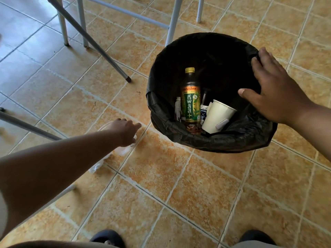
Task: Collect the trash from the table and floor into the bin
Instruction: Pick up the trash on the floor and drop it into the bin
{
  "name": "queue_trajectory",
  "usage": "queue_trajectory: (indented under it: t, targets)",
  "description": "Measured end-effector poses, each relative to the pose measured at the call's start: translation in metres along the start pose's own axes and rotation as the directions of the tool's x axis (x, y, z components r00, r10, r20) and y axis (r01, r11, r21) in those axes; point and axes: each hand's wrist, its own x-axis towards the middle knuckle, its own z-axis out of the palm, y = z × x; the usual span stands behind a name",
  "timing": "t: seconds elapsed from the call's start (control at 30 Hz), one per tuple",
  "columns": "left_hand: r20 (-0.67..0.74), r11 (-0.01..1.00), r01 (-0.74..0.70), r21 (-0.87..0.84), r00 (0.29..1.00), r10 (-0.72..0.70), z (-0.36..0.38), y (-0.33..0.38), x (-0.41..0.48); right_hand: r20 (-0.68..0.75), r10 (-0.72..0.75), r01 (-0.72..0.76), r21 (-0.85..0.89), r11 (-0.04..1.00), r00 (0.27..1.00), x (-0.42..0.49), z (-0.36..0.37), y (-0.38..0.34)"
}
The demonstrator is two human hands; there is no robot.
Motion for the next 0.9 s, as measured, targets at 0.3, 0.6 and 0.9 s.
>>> queue_trajectory:
  t: [0.3,0.6,0.9]
  targets:
    - [-0.201,0.981,0.023,-0.192,0.978,-0.062,-0.001,0.014,0.005,-0.016,-0.007,0.007,0.006,1.000,1.000,0.000,0.001,0.001]
    - [-0.517,0.564,-0.132,-0.815,0.606,-0.605,-0.116,-0.026,0.004,-0.012,-0.006,0.006,0.012,1.000,1.000,0.000,0.000,-0.001]
    - [-0.776,0.414,-0.657,-0.630,0.503,-0.382,-0.210,0.027,-0.060,-0.013,-0.004,0.005,0.020,1.000,1.000,0.000,0.000,-0.001]
